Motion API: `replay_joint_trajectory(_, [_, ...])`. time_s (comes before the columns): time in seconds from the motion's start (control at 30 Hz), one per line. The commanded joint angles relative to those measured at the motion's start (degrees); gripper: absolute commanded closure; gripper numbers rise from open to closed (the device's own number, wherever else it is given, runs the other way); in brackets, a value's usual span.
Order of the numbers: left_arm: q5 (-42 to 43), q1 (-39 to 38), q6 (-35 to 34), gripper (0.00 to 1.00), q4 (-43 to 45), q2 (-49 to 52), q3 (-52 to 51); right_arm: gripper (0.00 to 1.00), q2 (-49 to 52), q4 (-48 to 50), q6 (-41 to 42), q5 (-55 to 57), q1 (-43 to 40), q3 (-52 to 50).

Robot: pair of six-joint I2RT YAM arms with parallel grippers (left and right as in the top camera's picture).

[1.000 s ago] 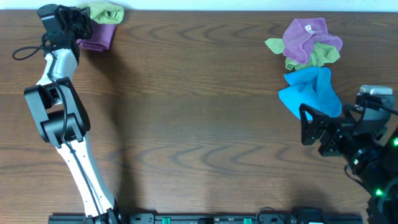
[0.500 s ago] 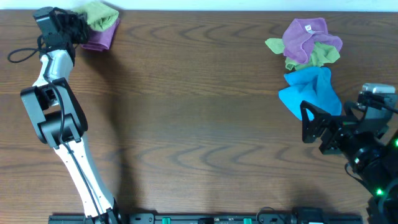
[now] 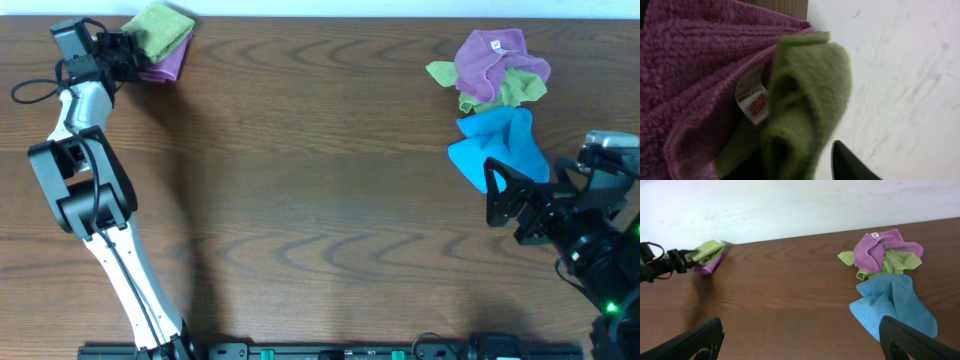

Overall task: Fold the cloth
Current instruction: 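Lower the green cloth onto the purple cloth and adjust with the left gripper, then open the left gripper and lift it off the stacked cloths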

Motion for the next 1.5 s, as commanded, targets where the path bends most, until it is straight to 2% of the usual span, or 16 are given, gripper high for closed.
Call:
replay_joint_trajectory(0.0, [3.39,1.81,2.32,0.41,-0.11,-0.13,0.52,0.01,0.5,0.17,0.66,-1.07,-0.13,0.87])
replay_joint_trajectory(0.03, [4.0,2.25,2.4,0.29,-0.17,-0.13,0.52,0.01,0.59,0.22,0.63,-1.29,-0.13,0.87])
replay_joint_trajectory(0.07, [4.33,2.56,2.54,0.03,-0.33,-0.13,0.52,0.01,0.68,0.24,0.63,-1.51,-0.13,0.87])
replay_joint_trajectory(0.3, [8.81,5.6,5.51,0.04,-4.68,-0.17,0.55,0.01,0.76,0.85,0.66,-2.75,-0.13,0.87])
replay_joint_trajectory(0.5, [16.72,6.45,9.4,0.05,-6.49,-0.44,0.55,0.01,1.29,1.7,0.66,-2.95,-0.11,0.87])
replay_joint_trajectory(0.63, [18.91,6.45,13.79,0.04,-7.65,-1.29,0.55,0.01,1.97,2.38,0.63,-4.42,-0.11,0.87])
replay_joint_trajectory(0.77, [16.17,7.15,22.82,0.04,-16.63,-3.69,0.55,0.01,2.21,2.34,0.63,-4.42,-0.11,0.87])
replay_joint_trajectory(0.83, [11.91,7.82,31.26,0.05,-27.08,-6.36,0.55,0.01,2.21,2.36,0.61,-4.39,-0.11,0.87])
replay_joint_trajectory(0.93, [8.22,7.89,41.05,0.05,-35.3,-11.08,0.55,0.01,2.21,2.56,-0.42,-4.15,-0.11,0.87])
replay_joint_trajectory(1.17, [3.32,7.65,55.8,0.04,-40.72,-29.75,0.55,0.01,2.21,2.25,-3.15,-3.93,-0.11,0.87])
replay_joint_trajectory(1.27, [-0.13,7.32,65.75,0.04,-44.02,-37.7,0.55,0.01,2.12,2.08,-4.39,-3.37,-0.11,0.87])
replay_joint_trajectory(1.37, [-2.47,7.34,74.6,0.03,-48.43,-44.33,0.55,0.01,1.31,-0.11,-4.37,1.97,-0.11,2.14])
replay_joint_trajectory(1.47, [-2.34,6.23,80.96,0.04,-52.35,-49.99,0.55,0.01,0.72,-9.97,-5.25,12.41,-0.11,8.74])
